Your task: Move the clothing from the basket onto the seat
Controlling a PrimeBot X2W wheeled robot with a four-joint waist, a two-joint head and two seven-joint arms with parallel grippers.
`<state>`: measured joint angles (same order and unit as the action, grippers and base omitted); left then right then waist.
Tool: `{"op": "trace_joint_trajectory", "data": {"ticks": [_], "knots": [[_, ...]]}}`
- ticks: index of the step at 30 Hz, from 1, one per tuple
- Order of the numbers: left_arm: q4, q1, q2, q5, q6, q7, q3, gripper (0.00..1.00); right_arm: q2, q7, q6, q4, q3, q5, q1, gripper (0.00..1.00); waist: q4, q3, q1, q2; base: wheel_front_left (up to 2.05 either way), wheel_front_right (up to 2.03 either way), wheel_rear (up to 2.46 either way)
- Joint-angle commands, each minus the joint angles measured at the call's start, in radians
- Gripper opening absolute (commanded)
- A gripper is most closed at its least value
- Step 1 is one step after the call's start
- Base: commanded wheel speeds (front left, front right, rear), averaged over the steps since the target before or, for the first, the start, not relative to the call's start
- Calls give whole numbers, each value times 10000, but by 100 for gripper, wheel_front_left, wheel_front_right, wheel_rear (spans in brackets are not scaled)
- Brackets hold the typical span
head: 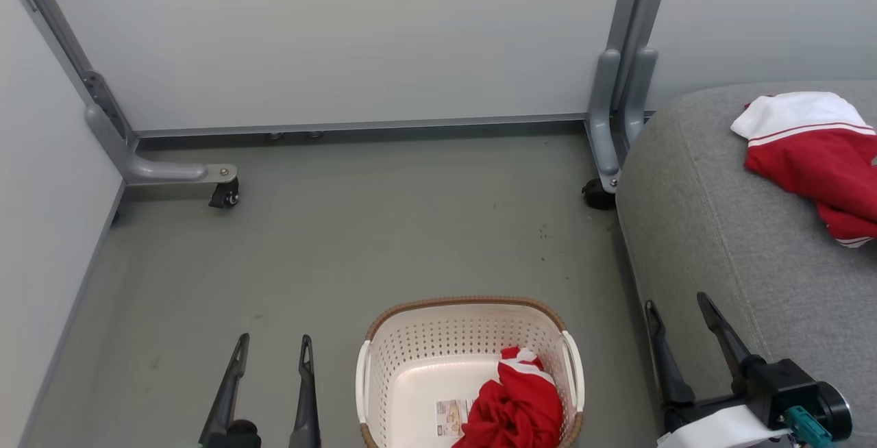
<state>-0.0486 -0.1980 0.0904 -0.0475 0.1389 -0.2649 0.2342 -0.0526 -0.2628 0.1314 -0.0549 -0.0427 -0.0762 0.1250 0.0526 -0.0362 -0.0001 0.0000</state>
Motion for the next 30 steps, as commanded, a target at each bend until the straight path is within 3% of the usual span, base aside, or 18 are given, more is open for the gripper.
{"op": "trace_joint_trajectory", "data": {"ticks": [1, 30], "knots": [[25, -103, -11, 80, -105, 10, -18, 100, -17, -31, -13, 69, 37, -34, 171, 100, -112, -64, 1, 0, 0, 0, 0], [260, 158, -112, 401, -795, 10, -241, 100, 10, -31, -13, -32, -34, 36, 126, 100, -229, 112, 1, 0, 0, 0, 0]]}}
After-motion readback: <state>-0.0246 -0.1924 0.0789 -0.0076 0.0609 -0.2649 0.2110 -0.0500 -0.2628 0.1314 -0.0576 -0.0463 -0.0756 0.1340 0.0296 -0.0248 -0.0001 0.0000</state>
